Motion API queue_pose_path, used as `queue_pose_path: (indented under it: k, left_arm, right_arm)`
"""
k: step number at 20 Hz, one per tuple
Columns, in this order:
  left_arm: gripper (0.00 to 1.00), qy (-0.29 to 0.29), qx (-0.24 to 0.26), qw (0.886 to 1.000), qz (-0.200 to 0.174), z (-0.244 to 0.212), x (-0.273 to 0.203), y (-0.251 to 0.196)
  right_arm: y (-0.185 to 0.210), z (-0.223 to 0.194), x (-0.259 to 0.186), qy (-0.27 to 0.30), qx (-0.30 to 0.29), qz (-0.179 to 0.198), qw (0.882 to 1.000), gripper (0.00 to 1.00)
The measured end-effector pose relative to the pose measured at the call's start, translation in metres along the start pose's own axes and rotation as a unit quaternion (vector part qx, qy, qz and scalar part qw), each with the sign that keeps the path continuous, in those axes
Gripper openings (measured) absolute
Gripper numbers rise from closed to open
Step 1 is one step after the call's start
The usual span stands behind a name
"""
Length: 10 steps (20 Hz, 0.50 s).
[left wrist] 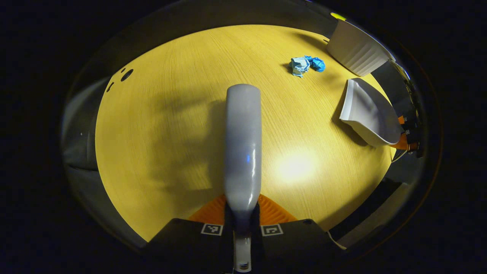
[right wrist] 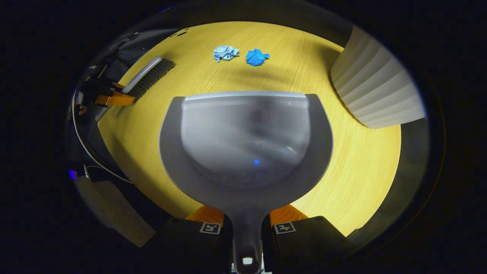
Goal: Pick up the small broom and dustpan from the desktop, sweep the trash into the dustpan with the broom, and then empty the trash into the garbage bin.
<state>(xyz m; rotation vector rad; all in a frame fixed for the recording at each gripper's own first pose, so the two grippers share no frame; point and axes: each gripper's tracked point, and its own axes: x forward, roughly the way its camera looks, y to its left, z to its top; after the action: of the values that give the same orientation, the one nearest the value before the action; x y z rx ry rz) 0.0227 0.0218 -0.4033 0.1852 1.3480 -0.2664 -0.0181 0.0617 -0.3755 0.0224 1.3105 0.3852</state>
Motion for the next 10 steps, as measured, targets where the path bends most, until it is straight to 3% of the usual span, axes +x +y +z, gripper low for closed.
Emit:
queue_pose_path:
  k: [6, 10]
  left_arm:
    - [0.20, -0.026, 0.071, 0.997, 0.020, 0.043, -0.007, 0.009]
    - [0.20, -0.049, 0.109, 0.993, 0.001, 0.098, 0.000, -0.003]
  right_arm:
    - [0.003, -0.001, -0.005, 0.018, -0.001, -0.006, 1.000, 0.35]
    - [0.006, 0.004, -0.008, 0.033, -0.011, -0.011, 0.999, 0.35]
